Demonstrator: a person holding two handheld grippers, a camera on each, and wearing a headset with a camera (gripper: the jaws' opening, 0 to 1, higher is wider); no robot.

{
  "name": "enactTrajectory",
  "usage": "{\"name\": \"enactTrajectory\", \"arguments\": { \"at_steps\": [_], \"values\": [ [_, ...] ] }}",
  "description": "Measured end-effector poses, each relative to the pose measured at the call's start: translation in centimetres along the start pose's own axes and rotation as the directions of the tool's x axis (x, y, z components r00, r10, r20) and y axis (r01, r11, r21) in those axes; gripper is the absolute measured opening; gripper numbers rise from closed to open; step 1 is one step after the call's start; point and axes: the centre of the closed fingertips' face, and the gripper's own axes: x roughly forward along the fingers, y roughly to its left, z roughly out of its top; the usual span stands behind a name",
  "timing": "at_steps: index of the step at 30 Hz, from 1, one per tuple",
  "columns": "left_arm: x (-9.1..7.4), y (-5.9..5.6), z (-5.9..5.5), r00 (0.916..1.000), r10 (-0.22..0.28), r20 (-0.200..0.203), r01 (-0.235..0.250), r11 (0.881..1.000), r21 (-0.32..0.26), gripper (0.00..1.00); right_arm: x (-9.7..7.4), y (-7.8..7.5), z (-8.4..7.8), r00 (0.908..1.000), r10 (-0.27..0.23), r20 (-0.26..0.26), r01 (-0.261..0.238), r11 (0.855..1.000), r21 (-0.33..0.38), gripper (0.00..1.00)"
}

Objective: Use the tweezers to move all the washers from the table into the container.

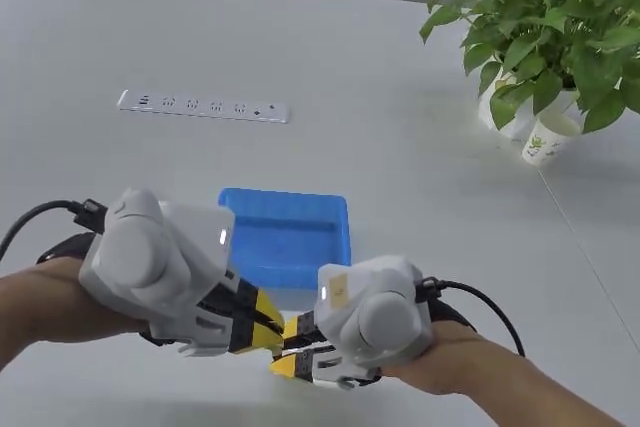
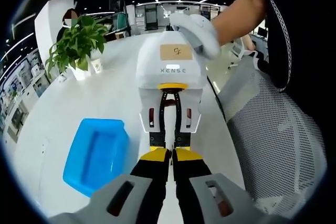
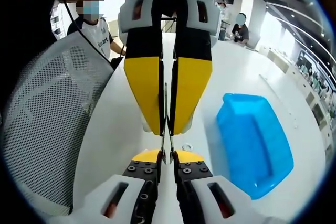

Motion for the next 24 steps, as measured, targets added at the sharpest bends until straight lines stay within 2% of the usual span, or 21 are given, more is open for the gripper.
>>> {"name": "enactTrajectory", "arguments": {
  "at_steps": [15,24],
  "values": [
    [0.3,0.8,0.4,0.9999,-0.011,0.006,0.011,0.999,0.049,0.07,-0.6,-1.0,-0.5,0.9991,-0.041,-0.005,0.041,0.999,-0.001,0.12],
    [0.6,1.4,0.3,0.9997,-0.022,0.008,0.021,0.999,0.049,0.07,-0.5,-1.5,-0.9,0.9987,-0.05,-0.009,0.05,0.999,0.007,0.12]
  ]
}}
